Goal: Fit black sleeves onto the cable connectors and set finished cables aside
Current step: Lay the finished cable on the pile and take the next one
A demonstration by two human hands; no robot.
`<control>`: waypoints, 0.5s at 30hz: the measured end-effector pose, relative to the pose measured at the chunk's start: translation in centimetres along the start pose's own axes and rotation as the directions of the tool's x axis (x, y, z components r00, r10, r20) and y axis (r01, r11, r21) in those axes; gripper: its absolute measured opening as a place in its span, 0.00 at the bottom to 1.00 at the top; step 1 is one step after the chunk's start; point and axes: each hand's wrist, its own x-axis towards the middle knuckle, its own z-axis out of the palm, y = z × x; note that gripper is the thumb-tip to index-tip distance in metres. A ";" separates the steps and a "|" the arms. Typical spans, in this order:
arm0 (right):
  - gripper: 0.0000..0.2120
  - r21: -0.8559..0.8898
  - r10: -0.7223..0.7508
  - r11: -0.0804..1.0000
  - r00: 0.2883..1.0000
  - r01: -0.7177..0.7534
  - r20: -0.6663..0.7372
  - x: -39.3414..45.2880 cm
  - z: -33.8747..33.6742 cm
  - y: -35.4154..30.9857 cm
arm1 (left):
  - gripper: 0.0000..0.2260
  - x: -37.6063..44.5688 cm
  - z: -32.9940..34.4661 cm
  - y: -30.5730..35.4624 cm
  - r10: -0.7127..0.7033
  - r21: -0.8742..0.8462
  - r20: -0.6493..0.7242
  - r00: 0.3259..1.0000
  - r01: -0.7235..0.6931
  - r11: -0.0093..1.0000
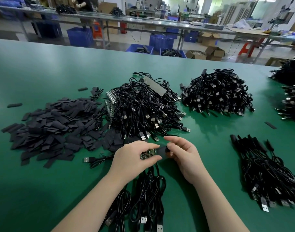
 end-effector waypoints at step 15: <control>0.13 -0.154 -0.047 0.986 0.995 0.060 0.084 -0.4 0.1 0.0 | 0.11 0.2 0.2 -0.6 -0.011 -0.040 -0.075 0.997 0.008 0.999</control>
